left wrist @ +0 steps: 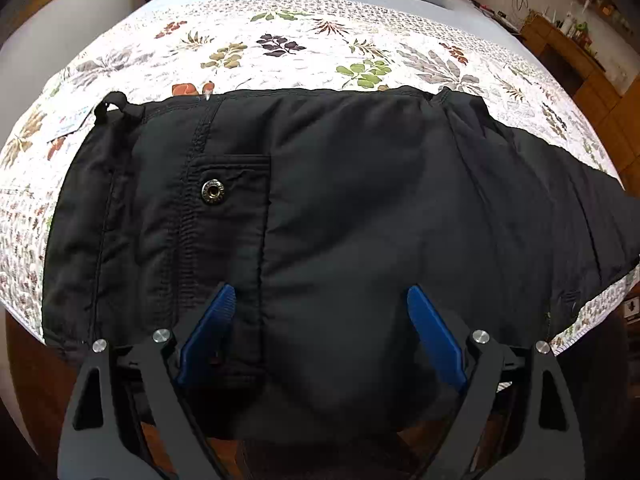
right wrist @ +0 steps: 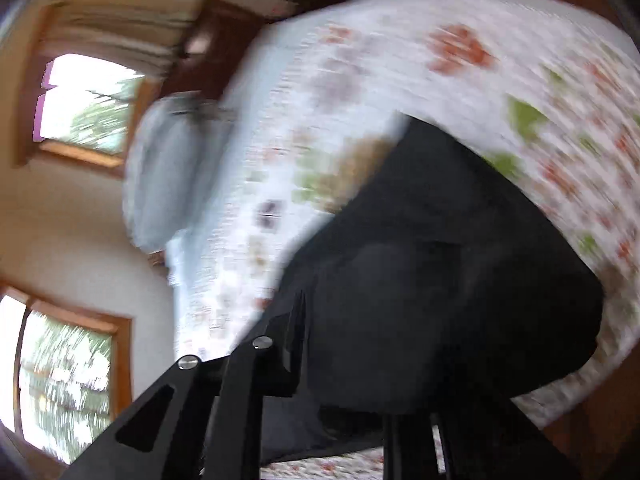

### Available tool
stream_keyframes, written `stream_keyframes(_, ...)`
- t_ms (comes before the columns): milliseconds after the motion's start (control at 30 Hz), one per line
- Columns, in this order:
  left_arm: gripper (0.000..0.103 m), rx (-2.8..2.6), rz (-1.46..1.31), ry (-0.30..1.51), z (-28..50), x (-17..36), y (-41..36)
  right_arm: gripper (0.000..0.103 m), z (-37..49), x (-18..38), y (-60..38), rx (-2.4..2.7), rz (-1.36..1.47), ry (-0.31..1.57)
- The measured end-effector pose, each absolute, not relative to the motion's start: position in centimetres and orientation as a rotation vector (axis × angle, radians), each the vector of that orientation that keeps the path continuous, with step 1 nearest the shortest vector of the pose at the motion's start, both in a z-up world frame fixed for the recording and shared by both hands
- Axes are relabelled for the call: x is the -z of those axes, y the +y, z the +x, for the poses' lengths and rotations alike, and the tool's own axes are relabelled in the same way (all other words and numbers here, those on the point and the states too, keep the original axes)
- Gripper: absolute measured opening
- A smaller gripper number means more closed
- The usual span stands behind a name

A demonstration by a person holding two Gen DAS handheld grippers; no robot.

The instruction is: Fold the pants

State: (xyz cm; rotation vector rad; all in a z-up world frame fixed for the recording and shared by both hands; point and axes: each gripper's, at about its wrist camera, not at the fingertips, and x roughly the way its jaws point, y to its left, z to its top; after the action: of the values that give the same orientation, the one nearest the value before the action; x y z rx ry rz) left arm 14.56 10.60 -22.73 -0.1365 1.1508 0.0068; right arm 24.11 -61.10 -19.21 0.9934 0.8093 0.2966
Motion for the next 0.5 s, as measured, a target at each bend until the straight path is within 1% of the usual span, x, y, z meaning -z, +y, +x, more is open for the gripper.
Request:
stream_keyframes(67, 0.088, -0.002, -0.128, 1.164, 14.7, 22.8, 10.5, 0.017, 23.9, 17.5, -60.8, -0.4, 0.974, 0.718)
stream_keyframes(133, 0.088, 0.001, -0.108, 1.177, 15.3, 23.1, 10.3, 0.017, 23.5, 17.0, -60.7, -0.422, 0.929, 0.698)
stream_keyframes(167, 0.088, 0.004, -0.103, 1.181, 15.3, 23.1, 10.2, 0.017, 23.3, 17.4, -60.8, -0.405, 0.905, 0.724)
stream_keyframes(233, 0.088, 0.012, -0.096, 1.188, 15.2, 23.1, 10.2, 0.017, 23.0, 20.6, -61.9, -0.29, 0.886, 0.853)
stream_keyframes(267, 0.088, 0.018, -0.092, 1.192, 15.2, 23.1, 10.2, 0.025, 22.8, 22.4, -62.5, -0.233, 0.884, 0.915)
stream_keyframes(300, 0.088, 0.024, -0.089, 1.197, 15.2, 23.1, 10.2, 0.029, 22.4, 24.9, -63.4, -0.15, 0.881, 1.015)
stream_keyframes(333, 0.088, 0.029, -0.087, 1.203, 15.2, 23.0, 10.3, 0.029, 22.0, 26.4, -63.9, -0.124, 0.903, 1.061)
stream_keyframes(400, 0.088, 0.026, -0.078, 1.214, 15.3, 22.9, 10.6, 0.028, 20.4, 27.8, -64.7, -0.153, 0.997, 1.022)
stream_keyframes(433, 0.088, 0.027, -0.079, 1.217, 15.4, 23.0, 10.7, 0.032, 19.8, 27.6, -64.9, -0.151, 1.001, 1.009)
stream_keyframes(467, 0.088, 0.029, -0.09, 1.217, 15.4, 22.9, 11.0, 0.04, 19.2, 27.3, -64.9, -0.144, 0.991, 0.995)
stream_keyframes(500, 0.088, 0.031, -0.107, 1.213, 15.4, 22.9, 11.2, 0.045, 18.4, 26.9, -64.9, -0.134, 0.976, 0.981)
